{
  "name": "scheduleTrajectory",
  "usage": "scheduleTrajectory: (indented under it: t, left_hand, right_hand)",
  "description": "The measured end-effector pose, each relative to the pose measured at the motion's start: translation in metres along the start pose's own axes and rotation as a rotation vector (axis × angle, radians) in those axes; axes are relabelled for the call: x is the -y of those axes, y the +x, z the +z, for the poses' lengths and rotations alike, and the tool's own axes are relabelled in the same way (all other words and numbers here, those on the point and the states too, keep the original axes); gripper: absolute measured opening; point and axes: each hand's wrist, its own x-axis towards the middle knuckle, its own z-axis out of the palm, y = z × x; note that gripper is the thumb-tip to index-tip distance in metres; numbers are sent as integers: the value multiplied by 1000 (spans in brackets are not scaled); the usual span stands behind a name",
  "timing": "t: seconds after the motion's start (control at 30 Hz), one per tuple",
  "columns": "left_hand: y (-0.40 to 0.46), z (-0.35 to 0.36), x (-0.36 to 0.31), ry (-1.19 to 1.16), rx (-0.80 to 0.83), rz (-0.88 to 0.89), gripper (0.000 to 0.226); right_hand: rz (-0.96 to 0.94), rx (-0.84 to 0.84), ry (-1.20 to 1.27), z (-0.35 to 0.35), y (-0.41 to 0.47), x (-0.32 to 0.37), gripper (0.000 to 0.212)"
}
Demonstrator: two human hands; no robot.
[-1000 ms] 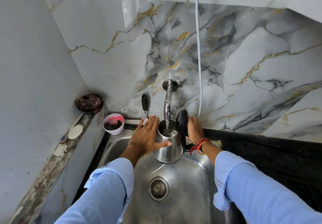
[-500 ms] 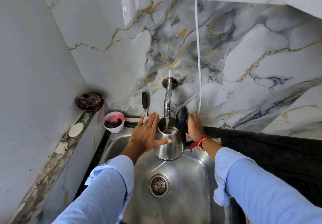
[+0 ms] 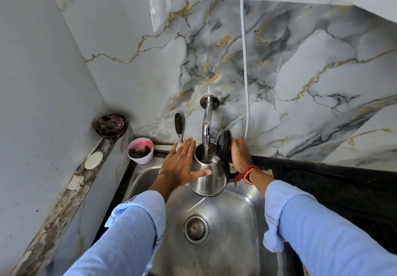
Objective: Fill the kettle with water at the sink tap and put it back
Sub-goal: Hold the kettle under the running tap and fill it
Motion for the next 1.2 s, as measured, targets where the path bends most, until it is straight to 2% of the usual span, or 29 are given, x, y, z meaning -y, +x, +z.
scheduleTrajectory:
  t: [0.23,0.5,0.67,0.83,1.03,1.1,1.2]
  left_hand:
    - [-1,0,-1,-8,4,1,123]
    - [-1,2,2,4,-5,9,127]
    - [-2,2,3,24,5,10,124]
    - [-3,1,4,8,4,13,125]
    - [-4,3,4,-16,-25,19,123]
    - [-1,0,3,-118,-21,7,117]
    - [9,-13,-4,-471,-52,-66,95]
  right_hand:
    - [8,1,-11,0,0,-1,70]
    - [21,-32,-34,2,1,1,74]
    - [9,-42,-28,4,2,-3,64]
    - [40,-24,8,4,-1,-1,77]
    - [-16,-32,-5,5,-1,0,85]
    - [-19,-42,-9,4,-1,2,83]
    - [1,-66,-28,4,-4,3,81]
